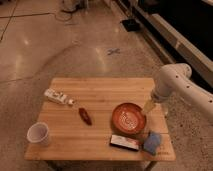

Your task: Place the white sponge in the ceramic bowl

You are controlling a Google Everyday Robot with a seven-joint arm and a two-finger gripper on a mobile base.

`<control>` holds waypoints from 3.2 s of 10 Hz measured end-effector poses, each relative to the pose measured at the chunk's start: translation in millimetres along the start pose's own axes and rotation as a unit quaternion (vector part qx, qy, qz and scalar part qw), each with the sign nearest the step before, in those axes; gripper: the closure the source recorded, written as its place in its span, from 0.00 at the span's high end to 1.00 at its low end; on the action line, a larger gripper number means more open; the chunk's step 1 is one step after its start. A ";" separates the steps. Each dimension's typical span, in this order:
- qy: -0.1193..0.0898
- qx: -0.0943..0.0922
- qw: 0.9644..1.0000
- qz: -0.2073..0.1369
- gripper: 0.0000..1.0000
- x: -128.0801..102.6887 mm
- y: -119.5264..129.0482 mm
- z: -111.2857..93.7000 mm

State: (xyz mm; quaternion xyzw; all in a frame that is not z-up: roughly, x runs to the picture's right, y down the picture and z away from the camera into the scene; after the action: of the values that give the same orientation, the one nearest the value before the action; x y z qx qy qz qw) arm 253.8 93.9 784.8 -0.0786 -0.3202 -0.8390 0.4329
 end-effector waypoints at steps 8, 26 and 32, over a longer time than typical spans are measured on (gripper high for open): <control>-0.053 -0.023 0.988 0.140 0.80 -78.5 20.6 37.5; -0.095 -0.032 0.959 0.265 0.80 -120.8 -61.3 103.1; -0.100 -0.034 0.956 0.273 0.40 -114.5 -49.2 112.3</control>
State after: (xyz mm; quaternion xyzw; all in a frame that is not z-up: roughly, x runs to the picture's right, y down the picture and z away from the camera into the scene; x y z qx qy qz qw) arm 269.5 260.0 802.8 -0.2615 -0.2992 -0.6872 0.6081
